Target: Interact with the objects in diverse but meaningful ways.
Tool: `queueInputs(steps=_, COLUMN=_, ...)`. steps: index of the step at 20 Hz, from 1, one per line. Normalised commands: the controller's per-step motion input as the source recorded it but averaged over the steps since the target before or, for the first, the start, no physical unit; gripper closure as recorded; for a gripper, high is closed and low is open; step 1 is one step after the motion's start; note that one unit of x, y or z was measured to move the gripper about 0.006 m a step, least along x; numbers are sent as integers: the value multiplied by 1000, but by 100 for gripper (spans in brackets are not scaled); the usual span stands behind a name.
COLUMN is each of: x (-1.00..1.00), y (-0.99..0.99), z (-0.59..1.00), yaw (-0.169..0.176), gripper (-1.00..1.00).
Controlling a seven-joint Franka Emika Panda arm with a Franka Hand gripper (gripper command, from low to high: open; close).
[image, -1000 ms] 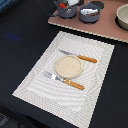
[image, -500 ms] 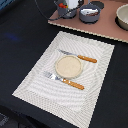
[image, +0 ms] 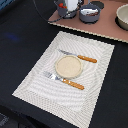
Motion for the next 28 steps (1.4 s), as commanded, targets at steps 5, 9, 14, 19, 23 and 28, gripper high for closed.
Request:
queueInputs(steps=5, x=0, y=6, z=-269, yaw=-14, gripper=-100)
queueInputs(steps=9, x=0, y=18, z=-262, yaw=-16, gripper=100)
queueInputs(steps=14, x=0, y=36, z=-219, yaw=-12, gripper=100)
queueInputs(steps=19, x=0, y=35, z=-183, yaw=-11, gripper=100)
queueInputs(steps=23, x=0, y=26, z=-110, yaw=-8, gripper=100)
queueInputs(steps=28, x=0, y=50, z=-13, yaw=0, gripper=100)
